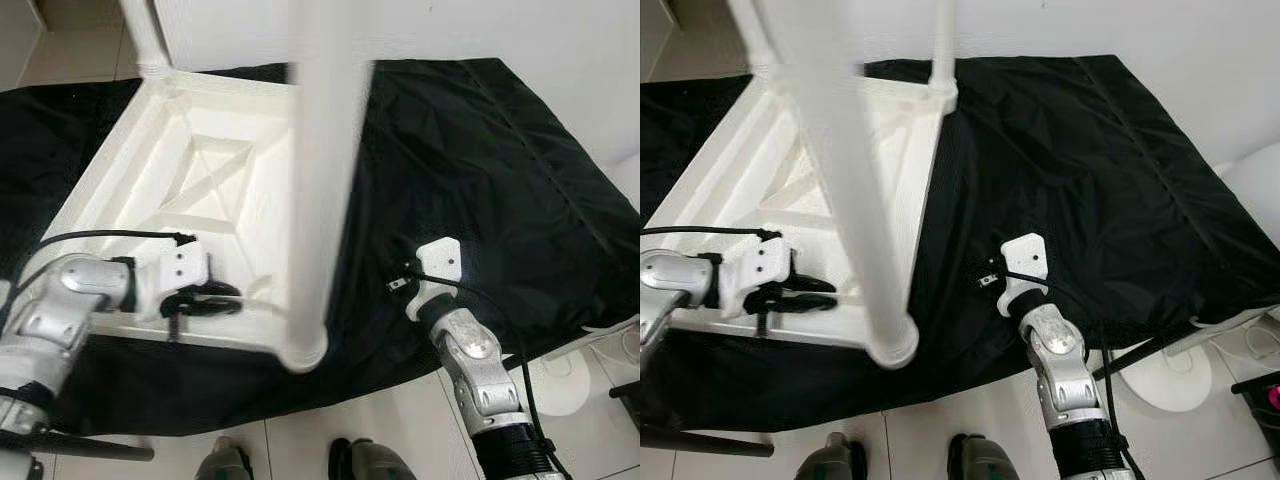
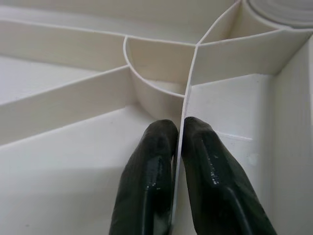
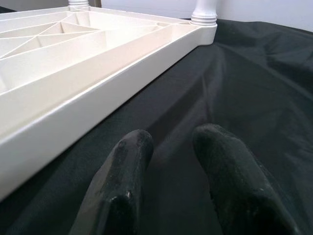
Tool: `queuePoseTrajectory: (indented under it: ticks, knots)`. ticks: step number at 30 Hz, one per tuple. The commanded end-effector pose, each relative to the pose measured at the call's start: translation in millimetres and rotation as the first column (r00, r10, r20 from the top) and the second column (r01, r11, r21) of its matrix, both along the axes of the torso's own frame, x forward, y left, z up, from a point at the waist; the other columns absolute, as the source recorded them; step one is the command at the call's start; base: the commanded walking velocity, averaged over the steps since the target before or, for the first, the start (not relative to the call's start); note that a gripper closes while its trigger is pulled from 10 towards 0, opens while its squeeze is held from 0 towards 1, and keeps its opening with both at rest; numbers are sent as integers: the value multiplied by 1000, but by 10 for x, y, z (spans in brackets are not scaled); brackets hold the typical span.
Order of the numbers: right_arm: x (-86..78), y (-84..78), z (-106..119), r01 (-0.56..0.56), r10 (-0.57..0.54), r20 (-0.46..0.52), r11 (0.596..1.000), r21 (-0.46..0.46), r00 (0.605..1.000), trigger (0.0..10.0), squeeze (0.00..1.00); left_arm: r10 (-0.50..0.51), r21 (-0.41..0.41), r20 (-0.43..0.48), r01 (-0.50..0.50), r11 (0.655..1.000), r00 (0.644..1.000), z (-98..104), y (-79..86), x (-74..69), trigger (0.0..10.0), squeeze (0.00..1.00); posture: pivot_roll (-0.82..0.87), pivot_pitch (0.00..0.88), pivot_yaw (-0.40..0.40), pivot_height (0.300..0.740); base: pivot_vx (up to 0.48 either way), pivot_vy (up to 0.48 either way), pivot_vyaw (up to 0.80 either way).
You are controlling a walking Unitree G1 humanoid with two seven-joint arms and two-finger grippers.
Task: Building children table
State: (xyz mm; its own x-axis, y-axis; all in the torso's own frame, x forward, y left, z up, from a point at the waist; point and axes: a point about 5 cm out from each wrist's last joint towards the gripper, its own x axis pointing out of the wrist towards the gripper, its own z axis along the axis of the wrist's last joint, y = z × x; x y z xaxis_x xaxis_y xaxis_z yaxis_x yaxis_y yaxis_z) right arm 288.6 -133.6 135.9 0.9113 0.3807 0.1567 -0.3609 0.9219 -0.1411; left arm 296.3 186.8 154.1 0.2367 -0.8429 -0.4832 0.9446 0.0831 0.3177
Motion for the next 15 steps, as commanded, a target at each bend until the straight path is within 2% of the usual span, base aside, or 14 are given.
queuePoseTrajectory:
  ticks: [1,2,3,4,5,6,7,8,9,10,12,15]
  knots:
    - [-3,6,-31,2,-2,-18,1000,-6,1000,10000,0,133,-72,85,-127,989,988,-50,-107,47,0,0,-2,148,-9,740,0,0,0]
    - [-5,9,-31,2,-2,-18,1000,-6,1000,10000,0,120,-85,100,-112,990,988,-62,-187,38,588,0,-2,148,-9,740,0,0,0]
    - [-5,9,-31,2,-2,-18,1000,-6,1000,10000,0,120,-85,100,-112,990,988,-62,-187,38,588,0,-2,148,-9,740,0,0,0]
    - [-20,-7,-47,12,-12,-22,1000,-8,1000,10000,0,92,-162,116,-73,984,989,-79,-501,-24,9569,0,-16,146,-1,740,0,0,0]
    - [-24,-11,-51,15,-15,-24,1000,-8,1000,10000,0,89,-184,116,-66,981,989,-76,-572,-43,9569,0,-16,146,-1,740,0,0,0]
    - [-24,-11,-51,15,-15,-24,1000,-8,1000,10000,0,89,-184,116,-66,981,989,-76,-572,-43,9569,0,-16,146,-1,740,0,0,0]
    - [-29,-24,-56,23,-23,-24,1000,-9,999,10000,0,94,-222,94,-71,972,991,-102,-708,-79,10000,0,-23,146,8,740,0,0,0]
    - [-30,-33,-58,28,-28,-24,1000,-9,999,10000,0,99,-242,77,-78,967,992,-119,-784,-101,10000,0,-23,146,8,740,0,0,0]
    - [-32,-47,-55,37,-38,-22,999,-6,999,10000,0,104,-266,69,-82,960,992,-132,-868,-133,10000,267,-33,148,17,740,0,0,0]
    - [-31,-67,-50,51,-51,-20,999,-3,999,10000,0,119,-300,35,-103,948,992,-145,-938,-157,10000,1000,-35,148,17,740,0,0,0]
    - [-29,-84,-42,64,-64,-18,998,0,998,10000,0,135,-329,-1,-128,936,991,-153,-985,-176,10000,1000,-36,148,18,740,0,0,0]
    - [-32,-117,-37,79,-79,-17,997,4,997,10000,0,152,-335,10,-140,932,988,-163,-1033,-206,10000,1000,-41,152,19,740,0,0,0]
